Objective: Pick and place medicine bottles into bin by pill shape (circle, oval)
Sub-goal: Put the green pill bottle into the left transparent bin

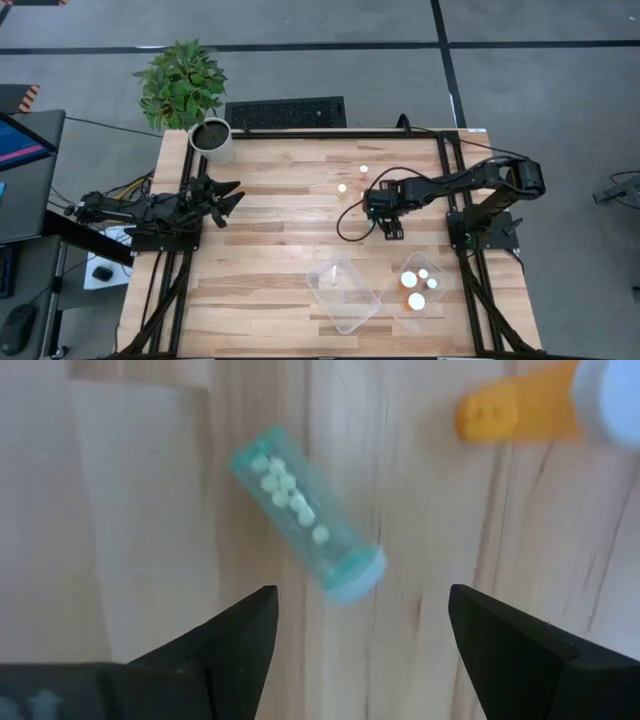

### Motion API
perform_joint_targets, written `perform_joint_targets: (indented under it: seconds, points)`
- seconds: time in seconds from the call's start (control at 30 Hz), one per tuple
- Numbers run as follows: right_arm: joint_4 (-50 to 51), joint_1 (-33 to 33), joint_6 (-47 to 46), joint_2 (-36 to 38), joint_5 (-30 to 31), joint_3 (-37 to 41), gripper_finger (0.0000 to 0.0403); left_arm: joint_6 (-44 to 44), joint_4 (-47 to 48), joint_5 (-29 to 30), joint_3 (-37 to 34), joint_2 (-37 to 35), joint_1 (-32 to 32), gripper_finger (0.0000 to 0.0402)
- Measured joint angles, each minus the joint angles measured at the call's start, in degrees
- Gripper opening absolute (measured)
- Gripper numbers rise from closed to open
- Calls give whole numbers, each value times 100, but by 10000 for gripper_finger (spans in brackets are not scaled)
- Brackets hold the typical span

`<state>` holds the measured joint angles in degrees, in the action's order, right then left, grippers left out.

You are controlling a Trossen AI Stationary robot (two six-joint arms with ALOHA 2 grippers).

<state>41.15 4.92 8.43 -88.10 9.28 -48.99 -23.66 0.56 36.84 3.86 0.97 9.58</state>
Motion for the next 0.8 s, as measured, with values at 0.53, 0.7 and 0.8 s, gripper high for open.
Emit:
perform_joint_targets:
  seconds: [0.53, 0.7, 0.8]
  points:
    - [-158, 156, 413, -28, -317, 0, 302, -18, 2, -2, 0, 0, 1, 235]
    - [-288, 149, 413, -28, -319, 47, 302, -18, 20, -2, 0, 0, -1, 235]
    - [-469, 147, 411, -28, -361, 217, 301, -18, 20, -2, 2, 2, -1, 235]
